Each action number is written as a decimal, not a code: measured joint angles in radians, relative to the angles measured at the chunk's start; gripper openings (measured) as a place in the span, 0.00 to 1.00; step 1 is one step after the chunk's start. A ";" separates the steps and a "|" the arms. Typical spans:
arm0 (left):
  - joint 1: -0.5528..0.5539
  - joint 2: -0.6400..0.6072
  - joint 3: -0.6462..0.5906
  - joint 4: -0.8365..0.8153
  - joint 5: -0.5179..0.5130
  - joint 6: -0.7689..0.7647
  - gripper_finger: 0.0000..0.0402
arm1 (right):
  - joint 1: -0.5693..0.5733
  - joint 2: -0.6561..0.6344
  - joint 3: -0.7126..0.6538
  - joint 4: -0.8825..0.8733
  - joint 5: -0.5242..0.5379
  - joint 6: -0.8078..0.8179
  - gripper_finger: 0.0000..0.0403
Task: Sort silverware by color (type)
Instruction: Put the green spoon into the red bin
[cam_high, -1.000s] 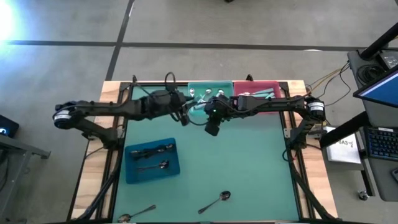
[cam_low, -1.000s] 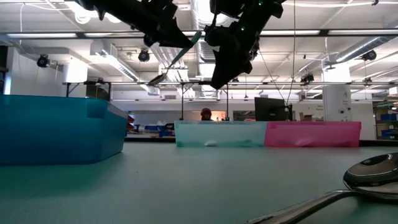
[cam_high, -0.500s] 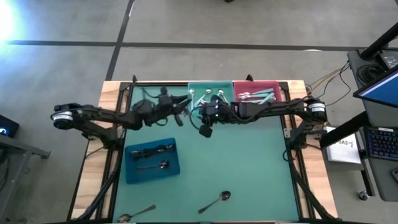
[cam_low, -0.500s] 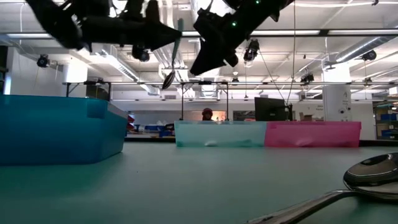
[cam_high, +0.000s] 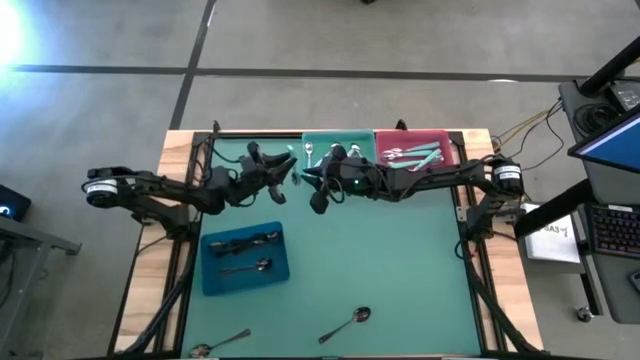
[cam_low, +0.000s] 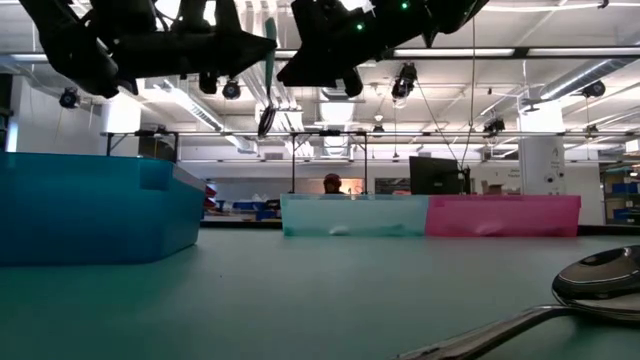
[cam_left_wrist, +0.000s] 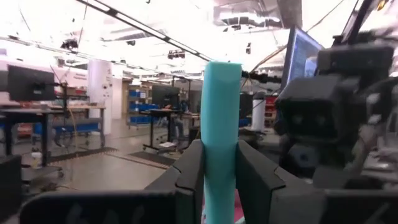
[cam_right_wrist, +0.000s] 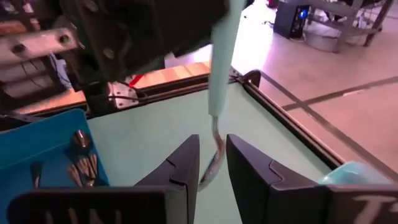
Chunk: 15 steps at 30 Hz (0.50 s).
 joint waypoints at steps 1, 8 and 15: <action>0.000 0.000 0.002 -0.006 -0.006 0.017 0.12 | 0.000 0.000 0.000 0.004 0.000 -0.006 0.17; 0.003 0.000 -0.002 -0.013 -0.030 0.034 0.12 | 0.001 0.000 0.000 0.011 0.000 -0.012 0.17; 0.003 0.000 -0.003 -0.021 -0.030 0.034 0.12 | -0.004 0.000 0.000 0.024 -0.001 -0.032 0.22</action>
